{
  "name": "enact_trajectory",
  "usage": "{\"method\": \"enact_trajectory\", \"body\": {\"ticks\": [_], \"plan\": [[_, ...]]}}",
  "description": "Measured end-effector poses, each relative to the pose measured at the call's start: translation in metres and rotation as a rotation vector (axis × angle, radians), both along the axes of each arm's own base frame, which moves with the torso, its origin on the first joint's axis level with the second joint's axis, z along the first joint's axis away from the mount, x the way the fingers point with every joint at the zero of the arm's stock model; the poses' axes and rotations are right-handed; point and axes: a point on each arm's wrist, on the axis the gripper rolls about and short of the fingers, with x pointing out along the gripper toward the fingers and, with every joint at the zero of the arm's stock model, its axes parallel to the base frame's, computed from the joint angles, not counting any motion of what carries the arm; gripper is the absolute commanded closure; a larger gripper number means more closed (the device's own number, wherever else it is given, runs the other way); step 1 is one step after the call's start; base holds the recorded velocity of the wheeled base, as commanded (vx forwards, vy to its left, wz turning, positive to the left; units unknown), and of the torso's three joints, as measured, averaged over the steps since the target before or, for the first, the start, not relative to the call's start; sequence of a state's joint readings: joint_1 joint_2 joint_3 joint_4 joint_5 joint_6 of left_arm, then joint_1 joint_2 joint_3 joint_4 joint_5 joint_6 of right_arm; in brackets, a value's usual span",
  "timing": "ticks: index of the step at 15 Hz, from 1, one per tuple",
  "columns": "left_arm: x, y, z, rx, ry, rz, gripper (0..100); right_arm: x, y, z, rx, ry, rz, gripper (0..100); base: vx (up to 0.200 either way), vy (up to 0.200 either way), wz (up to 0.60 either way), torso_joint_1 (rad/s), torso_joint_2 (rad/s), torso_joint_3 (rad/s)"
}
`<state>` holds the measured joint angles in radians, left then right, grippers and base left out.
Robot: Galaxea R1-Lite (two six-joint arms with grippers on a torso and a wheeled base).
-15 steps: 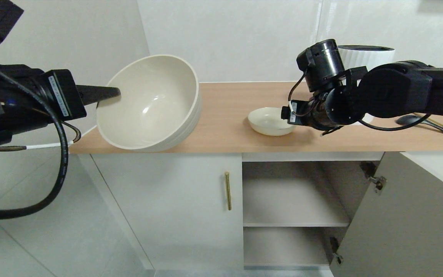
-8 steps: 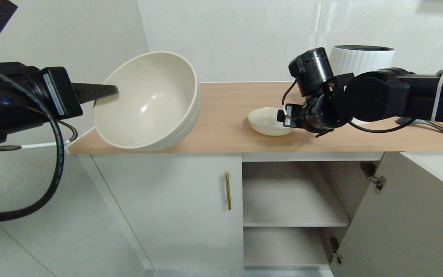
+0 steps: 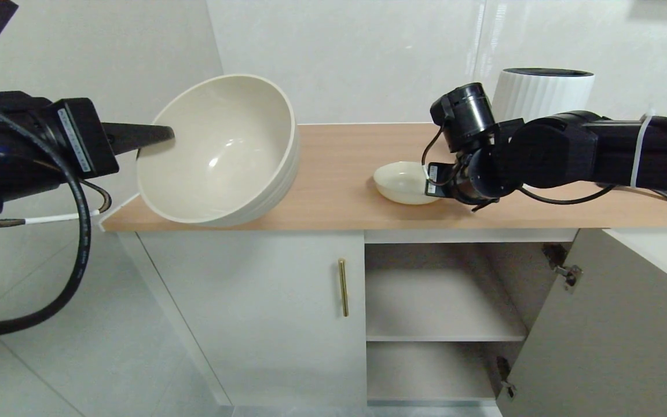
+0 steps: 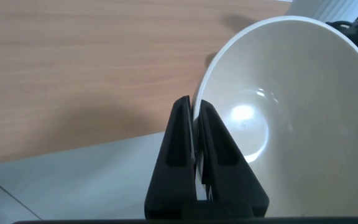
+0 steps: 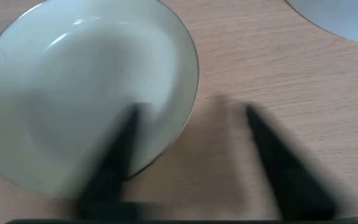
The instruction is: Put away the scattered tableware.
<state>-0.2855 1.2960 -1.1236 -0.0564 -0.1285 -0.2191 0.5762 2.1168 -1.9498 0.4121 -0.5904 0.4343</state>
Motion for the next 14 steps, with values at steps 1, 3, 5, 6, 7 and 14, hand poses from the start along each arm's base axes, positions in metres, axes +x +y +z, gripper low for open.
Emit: {"method": "enact_trajectory", "body": {"ticks": [1, 3, 5, 6, 7, 14], "plan": [[-0.001, 0.0, 0.001, -0.001, -0.003, 0.0, 100, 0.0, 0.0, -0.001, -0.001, 0.002, 0.0, 100, 0.0, 0.0, 0.0, 0.0, 0.0, 0.0], [-0.004, 0.001, 0.002, -0.002, -0.01, 0.0, 100, 0.001, 0.001, -0.002, 0.004, 0.002, -0.001, 100, 0.0, 0.0, 0.0, 0.0, 0.0, 0.0], [-0.006, 0.002, 0.003, -0.004, -0.016, 0.0, 100, 0.0, 0.001, -0.001, 0.008, 0.002, -0.001, 100, 0.0, 0.0, 0.0, 0.0, 0.0, 0.0], [-0.007, 0.002, 0.003, -0.005, -0.017, 0.0, 100, -0.001, 0.001, 0.0, 0.009, 0.0, 0.0, 100, 0.0, 0.0, 0.0, 0.0, 0.0, 0.0], [-0.007, 0.002, 0.003, -0.005, -0.017, 0.0, 100, -0.002, 0.0, 0.003, 0.013, -0.004, 0.0, 100, 0.0, 0.0, 0.0, 0.0, 0.0, 0.0], [-0.007, 0.0, 0.002, -0.004, -0.014, -0.009, 100, -0.065, -0.014, 0.046, 0.088, -0.056, 0.049, 100, 0.0, 0.0, 0.0, 0.0, 0.0, 0.0]]}}
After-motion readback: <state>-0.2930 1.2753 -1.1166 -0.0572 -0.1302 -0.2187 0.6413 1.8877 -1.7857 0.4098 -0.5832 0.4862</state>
